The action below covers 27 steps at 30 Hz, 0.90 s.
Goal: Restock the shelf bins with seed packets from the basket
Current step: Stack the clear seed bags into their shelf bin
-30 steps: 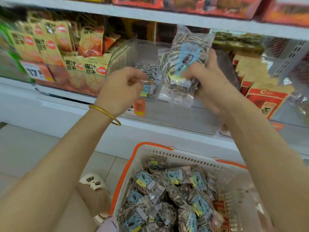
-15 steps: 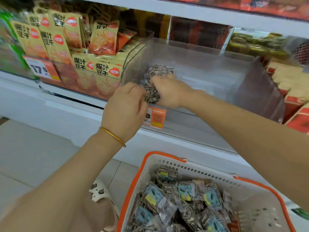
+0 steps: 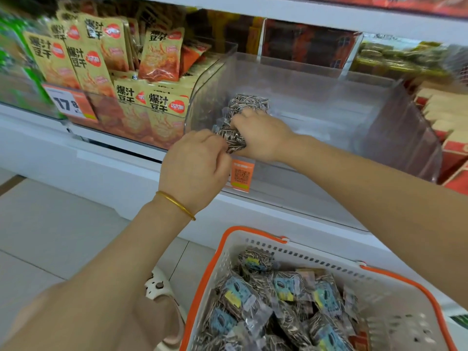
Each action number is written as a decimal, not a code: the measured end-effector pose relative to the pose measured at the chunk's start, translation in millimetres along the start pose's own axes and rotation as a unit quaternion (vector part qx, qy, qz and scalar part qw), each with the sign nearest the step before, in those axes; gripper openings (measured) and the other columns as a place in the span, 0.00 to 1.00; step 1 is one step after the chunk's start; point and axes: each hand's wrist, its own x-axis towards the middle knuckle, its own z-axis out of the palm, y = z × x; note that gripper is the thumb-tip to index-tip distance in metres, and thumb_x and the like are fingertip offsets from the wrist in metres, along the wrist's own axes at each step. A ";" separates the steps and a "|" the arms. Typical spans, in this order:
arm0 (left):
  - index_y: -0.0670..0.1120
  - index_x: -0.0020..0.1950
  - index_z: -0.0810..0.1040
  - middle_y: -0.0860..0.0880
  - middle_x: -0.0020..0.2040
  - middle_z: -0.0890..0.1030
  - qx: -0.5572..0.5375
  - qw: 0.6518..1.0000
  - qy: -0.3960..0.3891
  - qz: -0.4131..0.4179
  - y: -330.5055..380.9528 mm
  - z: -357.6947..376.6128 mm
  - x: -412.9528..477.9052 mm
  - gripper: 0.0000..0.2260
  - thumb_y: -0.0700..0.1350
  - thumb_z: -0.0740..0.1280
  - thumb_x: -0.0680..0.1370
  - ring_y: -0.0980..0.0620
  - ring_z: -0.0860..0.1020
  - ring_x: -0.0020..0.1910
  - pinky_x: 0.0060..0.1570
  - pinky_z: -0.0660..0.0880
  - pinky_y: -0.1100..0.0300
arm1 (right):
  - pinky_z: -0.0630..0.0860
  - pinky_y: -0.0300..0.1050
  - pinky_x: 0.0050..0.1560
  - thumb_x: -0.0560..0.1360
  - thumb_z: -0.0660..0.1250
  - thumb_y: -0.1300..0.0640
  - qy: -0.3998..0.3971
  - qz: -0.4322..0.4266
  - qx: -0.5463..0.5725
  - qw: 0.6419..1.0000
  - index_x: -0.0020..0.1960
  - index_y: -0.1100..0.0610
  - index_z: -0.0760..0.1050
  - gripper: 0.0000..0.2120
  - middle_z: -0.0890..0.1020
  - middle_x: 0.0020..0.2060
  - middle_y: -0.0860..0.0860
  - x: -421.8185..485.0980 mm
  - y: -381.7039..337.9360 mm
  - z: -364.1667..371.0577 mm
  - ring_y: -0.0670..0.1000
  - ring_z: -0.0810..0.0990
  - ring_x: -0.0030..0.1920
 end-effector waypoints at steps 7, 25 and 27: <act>0.37 0.46 0.80 0.40 0.43 0.80 -0.022 0.988 0.101 0.119 24.1 -22.7 -17.0 0.09 0.36 0.60 0.73 0.41 0.75 0.42 0.42 0.70 0.50 | 0.72 0.44 0.55 0.74 0.67 0.50 0.182 0.021 0.139 0.973 0.60 0.56 0.74 0.16 0.75 0.54 0.54 -67.5 3.0 -41.7 0.51 0.75 0.51; 0.45 0.73 0.60 0.44 0.67 0.70 0.199 0.685 -0.693 0.104 18.5 133.0 -127.3 0.32 0.58 0.65 0.75 0.43 0.67 0.64 0.63 0.69 0.48 | 0.71 0.52 0.64 0.70 0.69 0.39 -0.367 0.206 0.312 0.852 0.75 0.58 0.54 0.44 0.65 0.72 0.56 -253.5 -19.7 211.8 0.56 0.69 0.68; 0.46 0.73 0.60 0.45 0.67 0.69 0.213 0.679 -0.691 0.125 16.9 137.7 -127.1 0.35 0.62 0.65 0.73 0.43 0.65 0.64 0.63 0.68 0.48 | 0.71 0.50 0.63 0.71 0.71 0.44 -0.324 0.230 0.336 0.854 0.75 0.57 0.56 0.40 0.67 0.71 0.55 -260.0 -16.7 209.9 0.56 0.70 0.67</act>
